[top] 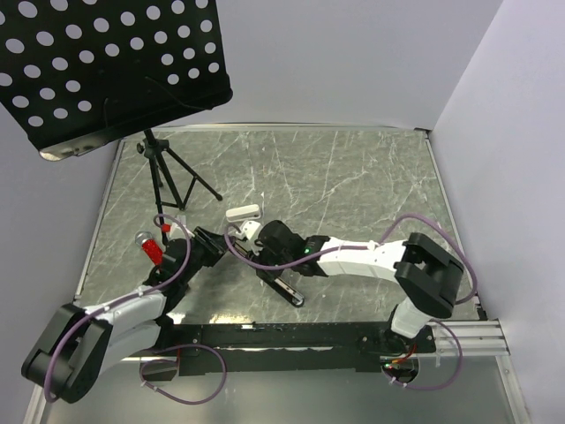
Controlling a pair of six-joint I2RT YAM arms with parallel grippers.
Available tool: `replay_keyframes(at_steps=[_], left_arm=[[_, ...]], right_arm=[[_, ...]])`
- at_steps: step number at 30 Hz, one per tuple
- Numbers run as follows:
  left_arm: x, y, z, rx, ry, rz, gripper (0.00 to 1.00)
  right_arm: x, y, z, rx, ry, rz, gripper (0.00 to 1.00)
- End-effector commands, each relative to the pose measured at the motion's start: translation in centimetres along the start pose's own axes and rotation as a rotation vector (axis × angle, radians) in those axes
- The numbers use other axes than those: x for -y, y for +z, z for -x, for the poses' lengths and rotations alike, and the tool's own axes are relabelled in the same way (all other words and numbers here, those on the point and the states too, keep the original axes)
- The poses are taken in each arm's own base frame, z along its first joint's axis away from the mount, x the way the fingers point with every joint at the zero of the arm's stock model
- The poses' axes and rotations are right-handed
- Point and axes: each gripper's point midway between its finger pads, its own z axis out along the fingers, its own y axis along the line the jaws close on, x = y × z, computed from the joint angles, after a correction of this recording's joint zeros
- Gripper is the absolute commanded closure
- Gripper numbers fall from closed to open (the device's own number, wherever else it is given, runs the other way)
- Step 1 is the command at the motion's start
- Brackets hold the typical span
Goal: Load the staples into the stapler
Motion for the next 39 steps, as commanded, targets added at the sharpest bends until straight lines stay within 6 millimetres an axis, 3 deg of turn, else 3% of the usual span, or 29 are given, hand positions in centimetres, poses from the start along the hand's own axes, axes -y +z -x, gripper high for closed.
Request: replay_keyframes(at_steps=[1,4,7,9,11,13,17,19,20,22,23,25,29,31,32,39], left_arm=[[-0.1,-0.2,1.6,0.07,0.137,0.018,0.99],[-0.4,-0.6,1.9,0.083,0.2,0.032,0.99],[-0.6,-1.0,2.4,0.106,0.249,0.047,0.99],[-0.7,-1.2,2.6,0.118,0.277,0.058,0.99],[-0.4,-1.6,3.2,0.142,0.295,0.062,0.99],[0.3,-2.0,3.5,0.159,0.325,0.05,0.99],[0.1,-2.7,4.5,0.192,0.366,0.111,0.99],[-0.1,-2.9,5.0,0.211,0.383,0.138,0.99],[0.3,-3.0,5.3,0.22,0.386,0.137,0.99],[0.2,-3.1,5.3,0.218,0.402,0.157,0.99],[0.8,-3.2,5.7,0.23,0.406,0.154,0.99],[0.7,-3.5,5.9,0.232,0.424,0.192,0.99],[1.7,-4.1,6.7,0.254,0.444,0.197,0.99],[1.4,-4.3,6.8,0.254,0.451,0.216,0.99],[1.6,-4.3,6.8,0.252,0.454,0.211,0.99],[1.7,-4.3,6.2,0.229,0.465,0.202,0.99]], right_arm=[[1.5,0.9,2.3,0.017,-0.027,-0.066,0.98],[1.8,1.6,2.2,-0.01,-0.029,-0.086,0.91],[1.9,1.6,2.5,-0.013,-0.021,-0.092,0.78],[1.8,1.3,2.4,-0.013,-0.013,-0.087,0.65],[1.6,0.7,2.1,-0.008,-0.006,-0.083,0.55],[1.3,-0.4,2.6,0.024,0.02,-0.08,0.51],[1.1,-2.2,0.8,0.046,0.077,-0.077,0.39],[1.1,-3.4,0.9,0.084,0.096,-0.081,0.37],[1.1,-3.5,-0.3,0.085,0.116,-0.085,0.37],[1.2,-4.6,-0.2,0.14,0.131,-0.096,0.36],[1.5,-4.5,-1.4,0.141,0.145,-0.109,0.36],[1.7,-5.2,-2.0,0.162,0.149,-0.121,0.36],[1.2,-4.7,-3.4,0.21,0.157,-0.084,0.39],[1.1,-4.4,-2.9,0.255,0.166,-0.07,0.41],[1.0,-4.1,-3.8,0.247,0.173,-0.068,0.41],[0.4,-3.0,-3.2,0.287,0.148,-0.023,0.44]])
